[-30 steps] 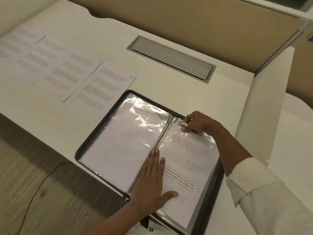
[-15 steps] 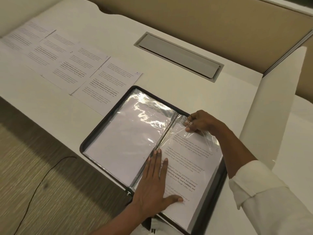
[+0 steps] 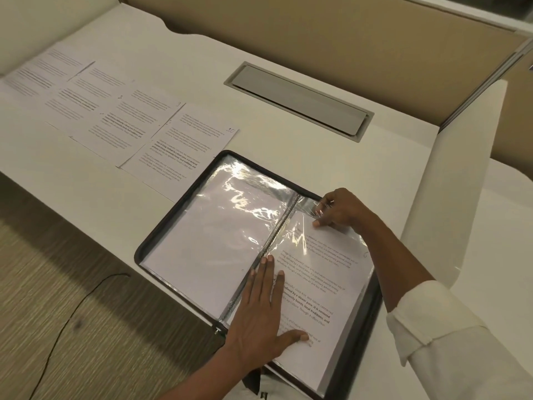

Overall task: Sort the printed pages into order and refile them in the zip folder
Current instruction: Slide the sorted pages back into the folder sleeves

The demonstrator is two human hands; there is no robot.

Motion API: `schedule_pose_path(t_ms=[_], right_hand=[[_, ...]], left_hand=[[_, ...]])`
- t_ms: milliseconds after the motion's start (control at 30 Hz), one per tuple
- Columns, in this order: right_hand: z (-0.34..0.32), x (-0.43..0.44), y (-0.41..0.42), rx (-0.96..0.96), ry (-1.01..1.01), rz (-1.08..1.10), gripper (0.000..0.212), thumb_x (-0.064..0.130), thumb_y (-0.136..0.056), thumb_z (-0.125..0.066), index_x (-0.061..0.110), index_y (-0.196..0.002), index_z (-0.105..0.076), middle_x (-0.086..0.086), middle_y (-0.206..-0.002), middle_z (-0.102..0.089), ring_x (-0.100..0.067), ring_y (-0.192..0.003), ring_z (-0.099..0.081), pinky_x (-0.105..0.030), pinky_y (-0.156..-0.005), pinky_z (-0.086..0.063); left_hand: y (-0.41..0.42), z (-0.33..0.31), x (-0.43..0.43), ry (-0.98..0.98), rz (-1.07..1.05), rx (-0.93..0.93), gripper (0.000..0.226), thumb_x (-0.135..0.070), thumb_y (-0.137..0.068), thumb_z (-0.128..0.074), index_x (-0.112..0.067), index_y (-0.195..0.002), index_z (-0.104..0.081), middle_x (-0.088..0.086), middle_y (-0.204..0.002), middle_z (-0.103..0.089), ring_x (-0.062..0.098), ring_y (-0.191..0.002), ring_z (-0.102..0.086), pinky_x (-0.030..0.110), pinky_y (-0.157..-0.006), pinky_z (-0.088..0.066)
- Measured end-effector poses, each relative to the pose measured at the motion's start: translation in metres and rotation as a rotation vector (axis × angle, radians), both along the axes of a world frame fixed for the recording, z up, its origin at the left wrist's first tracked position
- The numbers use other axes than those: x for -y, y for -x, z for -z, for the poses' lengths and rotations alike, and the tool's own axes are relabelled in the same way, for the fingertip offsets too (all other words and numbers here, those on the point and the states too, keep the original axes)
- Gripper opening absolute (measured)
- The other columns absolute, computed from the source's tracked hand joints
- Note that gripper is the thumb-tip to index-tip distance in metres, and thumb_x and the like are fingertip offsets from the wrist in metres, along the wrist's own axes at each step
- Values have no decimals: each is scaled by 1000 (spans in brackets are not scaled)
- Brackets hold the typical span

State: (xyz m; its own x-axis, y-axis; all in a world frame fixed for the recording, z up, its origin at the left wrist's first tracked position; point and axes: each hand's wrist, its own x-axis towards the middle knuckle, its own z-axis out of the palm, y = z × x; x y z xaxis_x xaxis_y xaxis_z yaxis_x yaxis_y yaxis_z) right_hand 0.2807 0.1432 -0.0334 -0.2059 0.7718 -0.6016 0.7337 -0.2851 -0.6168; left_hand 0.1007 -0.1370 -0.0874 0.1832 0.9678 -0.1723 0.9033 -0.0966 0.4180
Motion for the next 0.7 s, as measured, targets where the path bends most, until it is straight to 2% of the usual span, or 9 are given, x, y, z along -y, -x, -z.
schedule_pose_path(t_ms=[67, 167, 267, 333, 400, 500, 600, 700], right_hand=[[4, 4, -2, 10, -37, 18, 36, 7, -61, -100, 11, -84, -73, 8, -85, -73, -11, -81, -66, -29, -77, -50], [7, 10, -3, 53, -95, 6, 37, 23, -65, -100, 19, -88, -72, 9, -96, -73, -12, -93, -67, -34, -87, -51], [-4, 16, -10, 272, -158, -130, 37, 47, -66, -97, 25, -81, -71, 10, -90, -71, -14, -90, -66, -35, -79, -51], [-16, 23, -16, 351, -182, -165, 36, 49, -66, -96, 23, -75, -73, 9, -85, -73, -16, -87, -68, -35, -76, -53], [-24, 35, -22, 346, -240, -122, 36, 52, -67, -95, 25, -72, -71, 9, -87, -70, -18, -96, -63, -39, -85, -52], [-24, 61, -29, 264, -410, 5, 36, 53, -66, -95, 30, -74, -69, 5, -103, -58, -18, -111, -45, -44, -92, -46], [-19, 92, -37, 175, -511, 147, 36, 47, -67, -95, 31, -86, -69, 5, -116, -52, -15, -114, -45, -40, -92, -45], [-15, 112, -40, 92, -571, 276, 39, 40, -70, -96, 29, -98, -71, 6, -119, -50, -12, -111, -50, -34, -92, -49]], left_hand=[[0, -2, 0, 29, 5, -5, 126, -95, -84, -41, -12, -167, 5, 10, -174, 23, 29, -161, 18, 58, -129, -12], [-1, -5, -1, 62, 15, -32, 127, -97, -83, -37, -15, -166, 13, 7, -170, 33, 27, -159, 26, 55, -131, -5], [-2, -6, -2, 74, 4, -46, 126, -98, -83, -36, -17, -165, 16, 5, -169, 37, 25, -158, 29, 53, -131, -1], [-3, -3, -2, 35, -19, -46, 125, -97, -84, -36, -17, -168, 10, 6, -172, 29, 26, -160, 22, 53, -131, -5], [-5, 0, -2, 19, -41, -42, 122, -96, -85, -37, -18, -168, 6, 6, -174, 23, 27, -162, 15, 52, -129, -8], [-4, 3, -3, -8, -57, -23, 120, -95, -85, -41, -17, -168, -4, 8, -176, 13, 30, -163, 3, 54, -127, -14], [-4, 3, -3, -19, -51, -28, 117, -93, -86, -42, -15, -168, -11, 8, -177, 8, 30, -163, -3, 56, -127, -18], [-4, 3, -4, -29, -46, -51, 115, -92, -88, -42, -14, -167, -15, 10, -177, 4, 32, -162, -8, 57, -126, -22]])
